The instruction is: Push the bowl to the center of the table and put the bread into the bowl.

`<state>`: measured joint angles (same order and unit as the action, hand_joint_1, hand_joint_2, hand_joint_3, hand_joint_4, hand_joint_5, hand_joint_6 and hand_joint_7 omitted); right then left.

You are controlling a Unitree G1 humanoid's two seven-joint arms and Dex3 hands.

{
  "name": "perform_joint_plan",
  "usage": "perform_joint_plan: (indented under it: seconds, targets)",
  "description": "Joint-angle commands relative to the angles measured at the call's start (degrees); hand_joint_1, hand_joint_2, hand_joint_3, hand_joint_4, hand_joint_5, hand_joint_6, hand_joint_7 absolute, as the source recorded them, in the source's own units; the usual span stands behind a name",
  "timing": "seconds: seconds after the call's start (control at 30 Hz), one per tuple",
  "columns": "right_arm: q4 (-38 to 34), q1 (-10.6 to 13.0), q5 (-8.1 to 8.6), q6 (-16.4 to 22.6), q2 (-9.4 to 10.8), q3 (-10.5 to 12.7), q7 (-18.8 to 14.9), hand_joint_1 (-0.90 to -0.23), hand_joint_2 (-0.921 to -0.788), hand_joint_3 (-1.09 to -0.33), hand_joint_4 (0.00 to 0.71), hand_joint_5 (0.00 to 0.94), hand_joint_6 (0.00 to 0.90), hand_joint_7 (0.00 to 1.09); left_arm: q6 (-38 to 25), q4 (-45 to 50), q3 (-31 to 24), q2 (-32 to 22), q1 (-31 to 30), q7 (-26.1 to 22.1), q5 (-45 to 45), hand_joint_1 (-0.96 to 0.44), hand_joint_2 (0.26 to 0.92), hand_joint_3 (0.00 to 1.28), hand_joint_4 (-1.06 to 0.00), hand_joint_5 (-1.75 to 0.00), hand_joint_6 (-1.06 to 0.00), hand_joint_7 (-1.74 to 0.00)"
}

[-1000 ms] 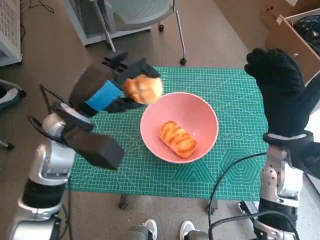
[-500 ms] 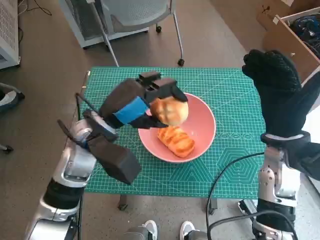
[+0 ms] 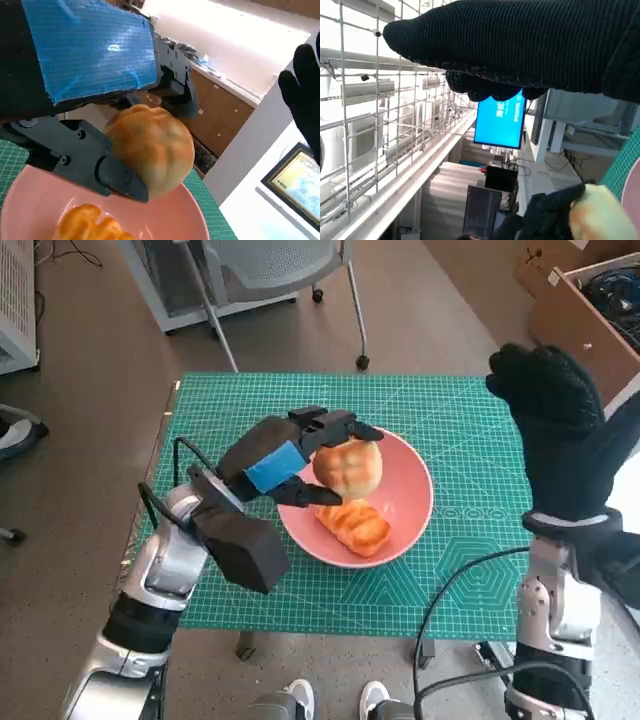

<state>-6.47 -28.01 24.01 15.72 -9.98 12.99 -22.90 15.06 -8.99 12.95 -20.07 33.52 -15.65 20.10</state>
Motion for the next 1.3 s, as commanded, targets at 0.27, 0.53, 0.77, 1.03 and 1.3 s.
perform_joint_plan:
  seconds: [0.27, 0.53, 0.77, 1.03, 1.3]
  targets:
    - [0.42, 1.44, -1.58, 0.13, 1.00, -0.86, 1.41, -0.476, -0.921, -0.632, 0.304, 0.000, 0.075, 0.57, 0.61, 0.26, -2.60, 1.92, -2.46, -0.79, -6.56, -0.51, 0.921, 0.12, -0.16, 0.00, -0.14, -0.29]
    - [0.38, 0.79, -1.98, -0.01, 1.31, -1.22, 1.51, -0.478, -0.921, -0.633, 0.304, 0.000, 0.072, 0.57, 3.90, -2.06, -6.10, 3.21, -3.37, -1.80, -13.99, -0.59, 0.921, 0.22, -0.12, 0.00, -0.10, -0.29]
    - [0.91, 0.40, -2.07, -0.56, 1.36, -1.57, 1.66, -0.483, -0.921, -0.634, 0.309, 0.002, 0.072, 0.58, 5.27, -2.25, -8.91, 4.48, -4.37, -1.11, -18.01, -0.61, 0.921, 0.27, -0.11, 0.00, -0.07, -0.31]
    - [1.27, -0.23, -1.78, -1.26, 1.23, -1.96, 1.74, -0.483, -0.921, -0.628, 0.314, 0.004, 0.074, 0.58, 1.63, 0.78, -13.56, 6.99, -4.52, -2.18, -27.63, -0.59, 0.921, 0.30, -0.12, 0.00, -0.01, -0.48]
    - [0.92, -1.37, -2.12, -1.64, 1.38, -2.14, 2.21, -0.485, -0.921, -0.617, 0.319, 0.006, 0.080, 0.59, -4.94, 5.80, -16.91, 9.52, -4.66, -1.41, -35.76, -0.59, 0.921, 0.34, -0.14, -0.01, 0.00, -0.56]
